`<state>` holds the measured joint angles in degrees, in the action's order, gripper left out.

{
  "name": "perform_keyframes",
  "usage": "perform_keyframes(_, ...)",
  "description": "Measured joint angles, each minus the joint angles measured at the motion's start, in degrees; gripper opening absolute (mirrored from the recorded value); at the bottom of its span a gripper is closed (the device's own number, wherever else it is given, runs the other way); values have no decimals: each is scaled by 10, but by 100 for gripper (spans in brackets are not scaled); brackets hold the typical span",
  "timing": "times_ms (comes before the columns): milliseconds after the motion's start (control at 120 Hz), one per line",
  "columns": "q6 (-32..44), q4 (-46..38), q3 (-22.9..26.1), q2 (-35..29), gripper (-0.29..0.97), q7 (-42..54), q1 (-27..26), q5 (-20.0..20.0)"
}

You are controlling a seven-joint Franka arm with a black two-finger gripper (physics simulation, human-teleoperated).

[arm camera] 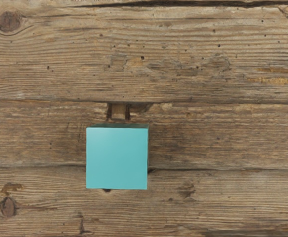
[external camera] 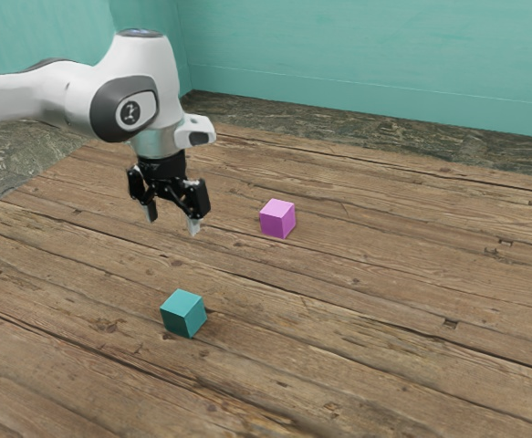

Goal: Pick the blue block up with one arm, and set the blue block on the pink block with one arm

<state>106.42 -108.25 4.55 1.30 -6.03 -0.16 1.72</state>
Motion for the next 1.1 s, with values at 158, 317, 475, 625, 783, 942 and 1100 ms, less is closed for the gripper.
perform_keyframes(158,77,-77,1,-17,68,-1,-6,3)
perform_keyframes(317,128,-127,-1,-31,68,3,-11,4)
perform_keyframes(475,166,-162,-4,-38,68,7,6,5)
perform_keyframes(625,200,-192,-4,-36,68,11,28,7)
perform_keyframes(783,230,-209,-4,-32,68,13,26,8)
perform_keyframes(942,250,-222,-4,-28,68,15,14,8)
perform_keyframes(1100,270,-237,-4,-24,68,17,7,8)
